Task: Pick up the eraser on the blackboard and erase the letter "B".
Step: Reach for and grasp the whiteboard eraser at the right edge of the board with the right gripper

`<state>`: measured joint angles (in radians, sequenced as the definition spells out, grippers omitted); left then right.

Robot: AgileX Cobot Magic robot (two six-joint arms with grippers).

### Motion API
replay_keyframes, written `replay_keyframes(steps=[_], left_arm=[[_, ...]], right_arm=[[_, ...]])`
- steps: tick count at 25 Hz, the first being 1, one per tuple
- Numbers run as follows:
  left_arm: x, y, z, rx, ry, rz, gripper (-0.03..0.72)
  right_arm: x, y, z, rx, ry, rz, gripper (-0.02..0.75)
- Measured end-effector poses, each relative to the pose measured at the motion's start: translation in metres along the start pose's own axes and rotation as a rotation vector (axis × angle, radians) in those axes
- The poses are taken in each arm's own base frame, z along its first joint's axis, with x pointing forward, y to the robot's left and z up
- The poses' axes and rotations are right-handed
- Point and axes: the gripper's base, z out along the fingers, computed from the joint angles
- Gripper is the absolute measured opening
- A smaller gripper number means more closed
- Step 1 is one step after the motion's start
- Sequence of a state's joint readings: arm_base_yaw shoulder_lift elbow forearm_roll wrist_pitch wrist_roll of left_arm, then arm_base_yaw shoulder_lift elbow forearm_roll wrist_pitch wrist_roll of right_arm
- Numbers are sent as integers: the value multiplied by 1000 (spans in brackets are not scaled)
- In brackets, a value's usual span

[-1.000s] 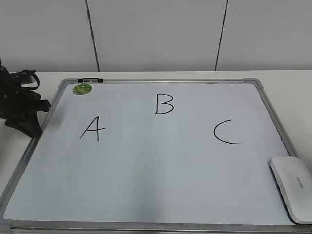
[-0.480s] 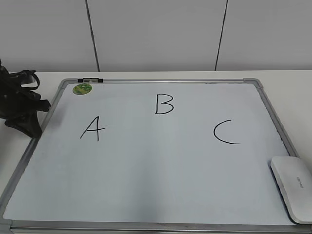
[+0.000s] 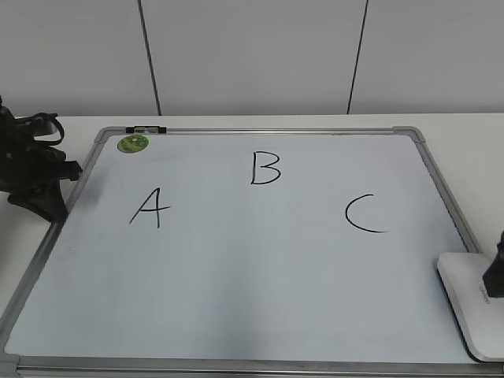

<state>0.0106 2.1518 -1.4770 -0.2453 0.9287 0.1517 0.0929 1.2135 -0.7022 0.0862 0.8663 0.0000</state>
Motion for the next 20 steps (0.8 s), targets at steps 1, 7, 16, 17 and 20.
replay_keyframes(steps=[1,7,16,17,20], left_arm=[[0,0,0,0,0,0,12],[0,0,0,0,0,0,12],[0,0,0,0,0,0,12],[0,0,0,0,0,0,12],[0,0,0,0,0,0,13]], right_arm=[[-3,0,2,2,-5,-1,664],[-12,-1,24,7,56,5,672],[-22,-4,49,20,69,3,671],[-22,-4,52,23,73,1,671],[-23,-5,59,29,88,-4,669]])
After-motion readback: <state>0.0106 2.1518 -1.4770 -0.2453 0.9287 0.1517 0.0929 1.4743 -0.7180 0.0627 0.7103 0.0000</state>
